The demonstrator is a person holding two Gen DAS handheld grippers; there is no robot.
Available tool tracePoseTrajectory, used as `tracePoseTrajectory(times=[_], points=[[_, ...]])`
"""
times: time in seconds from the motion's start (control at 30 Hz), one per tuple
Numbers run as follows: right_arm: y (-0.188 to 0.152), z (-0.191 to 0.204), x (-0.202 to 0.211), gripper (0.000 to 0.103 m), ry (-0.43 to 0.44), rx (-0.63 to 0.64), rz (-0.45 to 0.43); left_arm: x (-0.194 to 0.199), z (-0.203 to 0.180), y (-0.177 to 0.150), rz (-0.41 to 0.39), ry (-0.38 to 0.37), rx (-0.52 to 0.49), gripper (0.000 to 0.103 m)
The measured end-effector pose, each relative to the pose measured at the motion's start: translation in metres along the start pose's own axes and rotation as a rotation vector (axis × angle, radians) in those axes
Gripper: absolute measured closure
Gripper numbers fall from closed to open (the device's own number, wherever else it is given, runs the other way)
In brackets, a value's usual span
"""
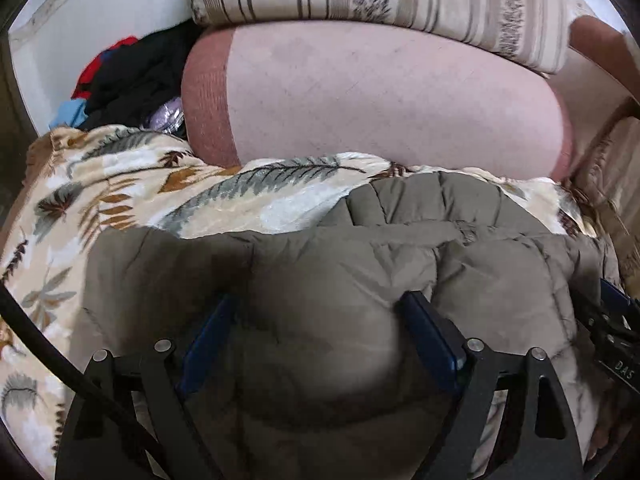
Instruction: Fold large clothes
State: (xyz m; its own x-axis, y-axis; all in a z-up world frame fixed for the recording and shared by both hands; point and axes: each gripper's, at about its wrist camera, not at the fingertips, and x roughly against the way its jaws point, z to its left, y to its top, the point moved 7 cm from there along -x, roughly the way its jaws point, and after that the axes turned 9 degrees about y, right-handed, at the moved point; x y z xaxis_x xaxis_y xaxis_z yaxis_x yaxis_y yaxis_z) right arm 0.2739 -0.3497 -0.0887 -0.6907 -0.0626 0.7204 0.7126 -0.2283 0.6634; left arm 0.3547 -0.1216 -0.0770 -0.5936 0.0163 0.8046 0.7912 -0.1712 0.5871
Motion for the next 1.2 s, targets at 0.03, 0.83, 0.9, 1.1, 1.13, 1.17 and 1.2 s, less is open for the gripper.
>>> tracePoseTrajectory(times=[0.03, 0.83, 0.9, 1.1, 1.13, 1.17, 1.2], points=[[0.004, -0.003, -0.008, 0.008, -0.005, 0.002, 0.000, -0.003, 0.001, 0.001, 0.002, -0.010, 0.011, 0.014], [-0.164, -0.054, 0.155, 0.006, -0.005, -0.267, -0.068, 0.102, 0.124, -0.104, -0.065, -0.004, 0.153, 0.011], [-0.188, -0.056, 0.163, 0.006, -0.004, -0.307, -0.050, 0.107, 0.133, -0.117, -0.051, -0.012, 0.180, 0.011], [-0.225, -0.047, 0.188, 0.006, -0.024, -0.322, -0.029, 0.115, 0.141, -0.152, -0.023, 0.012, 0.182, 0.011], [-0.229, -0.043, 0.193, 0.006, -0.022, -0.321, -0.030, 0.114, 0.139, -0.159, -0.013, 0.025, 0.163, 0.011], [-0.230, -0.039, 0.196, 0.006, -0.018, -0.322, -0.034, 0.112, 0.137, -0.165, -0.005, 0.031, 0.149, 0.011], [-0.232, -0.035, 0.201, 0.006, -0.011, -0.322, -0.038, 0.108, 0.135, -0.171, 0.006, 0.038, 0.138, 0.011]])
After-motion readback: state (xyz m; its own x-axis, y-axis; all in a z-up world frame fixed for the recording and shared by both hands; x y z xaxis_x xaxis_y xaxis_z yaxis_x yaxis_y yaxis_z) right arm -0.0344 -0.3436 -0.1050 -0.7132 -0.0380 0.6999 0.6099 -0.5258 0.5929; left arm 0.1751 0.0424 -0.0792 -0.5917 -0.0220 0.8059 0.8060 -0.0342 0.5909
